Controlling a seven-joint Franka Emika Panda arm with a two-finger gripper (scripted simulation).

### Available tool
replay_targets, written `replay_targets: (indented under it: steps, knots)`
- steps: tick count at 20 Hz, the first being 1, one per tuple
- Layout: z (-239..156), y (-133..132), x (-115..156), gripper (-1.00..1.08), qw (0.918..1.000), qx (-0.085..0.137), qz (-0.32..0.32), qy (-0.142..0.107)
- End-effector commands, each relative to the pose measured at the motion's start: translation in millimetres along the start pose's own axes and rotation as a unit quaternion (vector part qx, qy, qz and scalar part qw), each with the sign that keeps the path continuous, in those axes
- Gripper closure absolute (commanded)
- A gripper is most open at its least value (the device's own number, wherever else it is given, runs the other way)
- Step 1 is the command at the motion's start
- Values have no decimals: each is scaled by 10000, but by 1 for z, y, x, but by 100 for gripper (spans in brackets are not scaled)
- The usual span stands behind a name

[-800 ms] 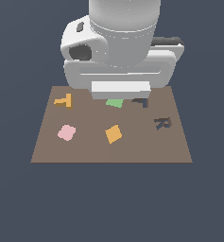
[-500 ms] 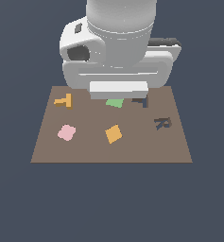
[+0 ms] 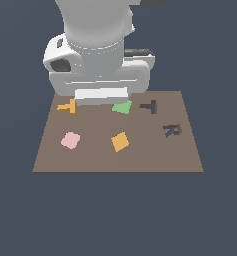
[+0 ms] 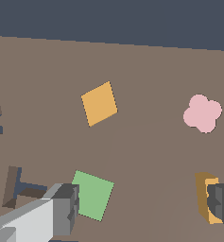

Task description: Insert a designated object into the corresponding slot on a board.

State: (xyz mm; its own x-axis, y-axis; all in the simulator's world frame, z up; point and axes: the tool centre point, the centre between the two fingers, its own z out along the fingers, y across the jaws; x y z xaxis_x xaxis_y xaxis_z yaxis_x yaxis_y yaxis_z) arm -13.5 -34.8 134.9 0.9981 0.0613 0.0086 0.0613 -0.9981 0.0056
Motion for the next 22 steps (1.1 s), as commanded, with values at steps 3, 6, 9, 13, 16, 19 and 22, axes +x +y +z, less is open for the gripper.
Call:
replay_targets:
  steps: [3,6,9,13,16,19,22]
  knots:
    - [22,36,-19,-92,9999,6,-123,-13]
    - [39,62,-31,-92,9998,11,-218,-20]
    - [53,86,-41,-92,9995,16,-304,-27]
    - [69,111,-51,-92,9992,23,-393,-34]
    - [78,126,-56,-92,9990,26,-442,-38]
    - [84,135,-59,-92,9989,29,-476,-40]
    - [87,141,-60,-92,9988,31,-495,-42]
